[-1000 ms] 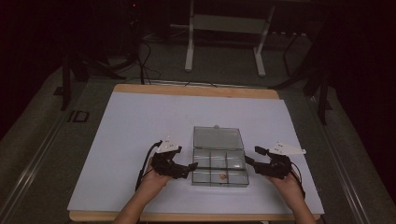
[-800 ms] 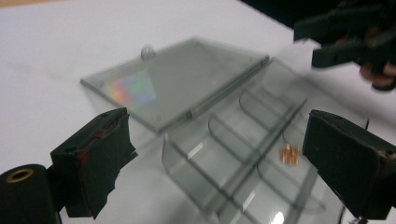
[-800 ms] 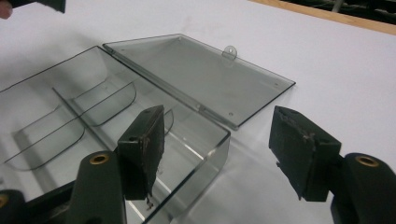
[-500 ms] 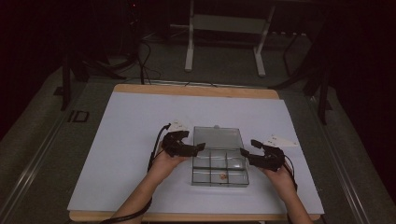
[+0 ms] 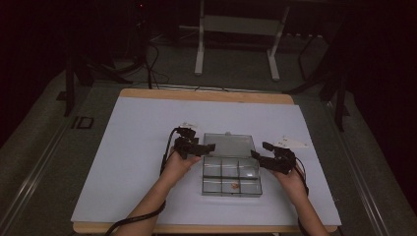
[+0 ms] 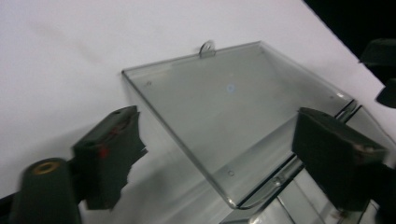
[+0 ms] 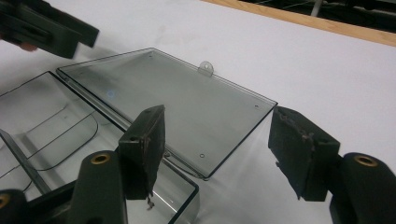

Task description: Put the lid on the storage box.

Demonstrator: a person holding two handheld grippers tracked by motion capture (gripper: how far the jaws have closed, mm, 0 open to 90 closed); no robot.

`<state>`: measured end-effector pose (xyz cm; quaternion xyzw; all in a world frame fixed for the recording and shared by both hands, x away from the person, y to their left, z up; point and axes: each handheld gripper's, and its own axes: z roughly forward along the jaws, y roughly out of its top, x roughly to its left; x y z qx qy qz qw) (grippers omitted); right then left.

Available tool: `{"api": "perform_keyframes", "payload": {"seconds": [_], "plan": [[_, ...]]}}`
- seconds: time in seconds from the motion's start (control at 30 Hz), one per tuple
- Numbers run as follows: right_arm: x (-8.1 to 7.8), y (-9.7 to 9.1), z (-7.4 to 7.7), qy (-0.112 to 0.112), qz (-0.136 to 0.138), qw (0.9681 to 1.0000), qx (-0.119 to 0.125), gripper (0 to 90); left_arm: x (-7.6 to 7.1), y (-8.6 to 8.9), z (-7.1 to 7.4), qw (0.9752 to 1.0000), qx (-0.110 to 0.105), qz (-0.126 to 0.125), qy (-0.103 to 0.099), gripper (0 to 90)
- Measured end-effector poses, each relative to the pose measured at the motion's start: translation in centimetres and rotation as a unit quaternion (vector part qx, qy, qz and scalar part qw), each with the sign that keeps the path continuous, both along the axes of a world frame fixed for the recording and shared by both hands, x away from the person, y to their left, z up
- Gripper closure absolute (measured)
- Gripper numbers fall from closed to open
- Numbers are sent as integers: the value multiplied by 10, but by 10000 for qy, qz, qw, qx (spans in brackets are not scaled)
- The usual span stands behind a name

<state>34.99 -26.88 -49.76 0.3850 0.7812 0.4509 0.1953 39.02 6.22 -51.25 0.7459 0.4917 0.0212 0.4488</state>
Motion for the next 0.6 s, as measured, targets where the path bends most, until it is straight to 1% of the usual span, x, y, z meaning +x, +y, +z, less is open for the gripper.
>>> {"api": "perform_keyframes", "payload": {"seconds": [0.1,0.17,0.23,0.27,0.33,0.37,0.4,0.43,0.5,0.57,0.6], "plan": [[0,0,0,9,-3,10000,3,365,2,-1,-4,9998,-20,-10,187,226],[0,0,0,24,2,10000,-2,366,4,-2,-8,9994,-2,-43,346,241],[0,0,0,29,5,10000,-8,366,4,-3,-10,9989,-81,-73,446,293],[0,0,0,27,-1,10000,-2,368,4,-4,-11,9987,-136,-71,492,296],[1,-1,0,37,-12,10000,19,370,5,-5,-12,9984,-142,-82,545,308],[2,-1,0,42,-15,10000,30,372,6,-6,-13,9977,-184,-84,642,319],[2,0,0,65,-13,10000,41,374,6,-7,-14,9975,-158,-88,689,333],[2,0,0,75,-5,10000,47,374,6,-7,-15,9974,-162,-96,693,338],[2,0,0,96,12,9999,57,374,7,-6,-15,9961,-280,-66,836,354],[2,0,0,107,11,9999,73,375,8,-6,-15,9955,-316,-69,893,364],[2,0,0,113,2,9999,80,376,8,-6,-16,9946,-381,-67,963,388]]}}
